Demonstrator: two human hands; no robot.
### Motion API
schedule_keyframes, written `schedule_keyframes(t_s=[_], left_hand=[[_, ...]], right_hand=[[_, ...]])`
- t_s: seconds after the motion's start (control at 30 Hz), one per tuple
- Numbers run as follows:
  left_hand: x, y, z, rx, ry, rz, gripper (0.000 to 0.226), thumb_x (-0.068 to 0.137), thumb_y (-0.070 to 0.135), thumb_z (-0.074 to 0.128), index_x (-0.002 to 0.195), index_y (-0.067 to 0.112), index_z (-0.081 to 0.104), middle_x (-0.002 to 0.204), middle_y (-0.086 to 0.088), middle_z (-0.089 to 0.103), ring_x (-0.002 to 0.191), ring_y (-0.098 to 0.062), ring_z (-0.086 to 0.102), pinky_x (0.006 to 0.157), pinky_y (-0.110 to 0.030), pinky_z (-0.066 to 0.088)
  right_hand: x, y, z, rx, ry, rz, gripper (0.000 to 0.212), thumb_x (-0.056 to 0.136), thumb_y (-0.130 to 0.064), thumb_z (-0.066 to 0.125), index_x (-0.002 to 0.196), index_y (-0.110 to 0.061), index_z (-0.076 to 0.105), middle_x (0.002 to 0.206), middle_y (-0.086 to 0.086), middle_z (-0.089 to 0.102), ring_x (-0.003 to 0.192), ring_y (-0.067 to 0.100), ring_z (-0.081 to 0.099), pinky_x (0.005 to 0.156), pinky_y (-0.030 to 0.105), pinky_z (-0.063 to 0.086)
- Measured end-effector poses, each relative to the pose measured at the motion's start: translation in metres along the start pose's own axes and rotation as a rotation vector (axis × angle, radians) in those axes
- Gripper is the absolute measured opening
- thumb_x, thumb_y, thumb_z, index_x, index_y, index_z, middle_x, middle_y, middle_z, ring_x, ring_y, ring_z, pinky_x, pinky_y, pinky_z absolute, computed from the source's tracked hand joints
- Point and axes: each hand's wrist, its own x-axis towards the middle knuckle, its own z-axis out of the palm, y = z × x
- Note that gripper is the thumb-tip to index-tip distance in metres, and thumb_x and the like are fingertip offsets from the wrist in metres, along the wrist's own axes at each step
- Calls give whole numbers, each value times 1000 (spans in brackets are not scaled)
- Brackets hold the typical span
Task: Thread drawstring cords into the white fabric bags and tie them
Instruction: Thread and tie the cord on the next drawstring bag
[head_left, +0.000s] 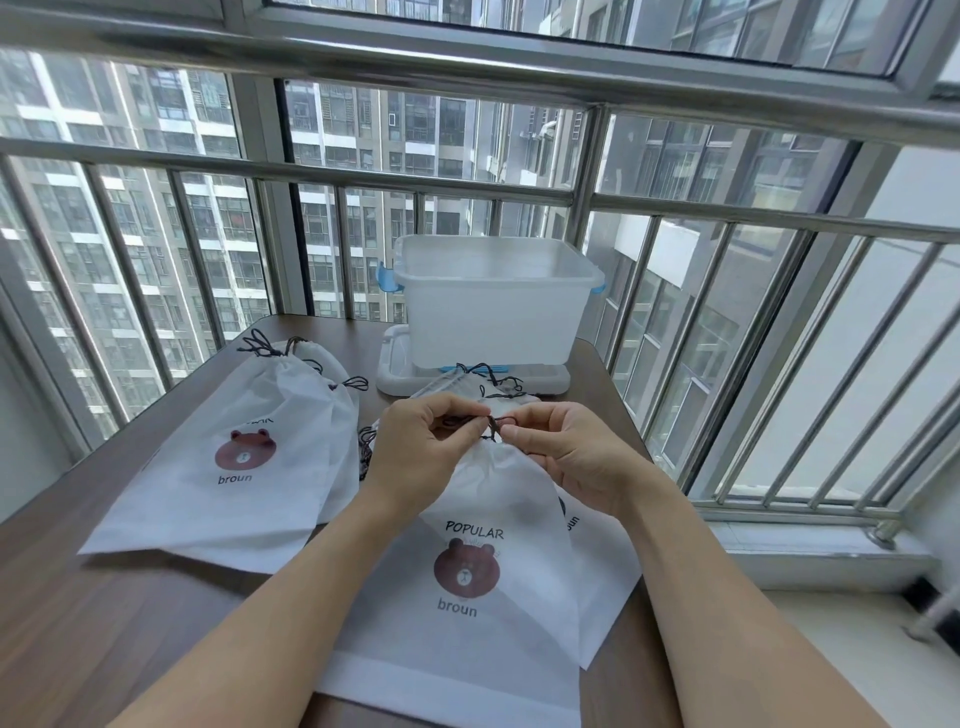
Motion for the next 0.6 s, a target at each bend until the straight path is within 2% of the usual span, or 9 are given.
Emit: schedule_keyframes(t_s=[0.1,0.23,0.3,0.4,0.5,0.6], left_hand=[[0,0,0,2,-4,4,19,84,5,76,86,24,77,80,8,76,78,-7,72,76,-18,55],[-1,-1,0,5,-8,7,20,84,6,76,86,26,77,81,8,76,78,-9,73,77,-22,57],[-1,-2,0,0,-18,6,20,84,5,76,86,25,77,81,7,77,79,-9,73,78,-21,57],[0,-3,2,-1,-21,12,20,84,4,76,86,24,78,81,8,77,78,-8,73,76,-18,54],[0,-3,3,-25,-23,18,19,84,2,75,87,21,78,81,8,77,79,-8,73,76,-17,53],[-1,-3,5,-42,-40,27,19,83,1,75,88,19,78,82,7,77,80,-10,73,76,-18,54]], right_hand=[[1,1,-4,-65,5,15,16,78,-10,77,93,-3,76,92,14,72,85,24,67,77,27,58],[3,4,-5,-136,2,26,23,81,-22,76,94,-4,75,89,16,63,78,23,57,67,27,49],[4,4,-6,-104,0,9,15,90,-22,69,91,-8,72,86,11,61,74,19,53,66,27,46],[5,4,-3,22,-14,8,19,103,-21,53,93,-10,64,79,1,58,65,11,49,61,21,43],[5,4,2,173,-23,98,36,107,-26,42,76,-17,57,74,-1,47,63,13,41,60,24,38],[6,5,2,185,-26,144,41,99,-44,55,69,-17,62,77,4,52,72,21,51,69,29,45]])
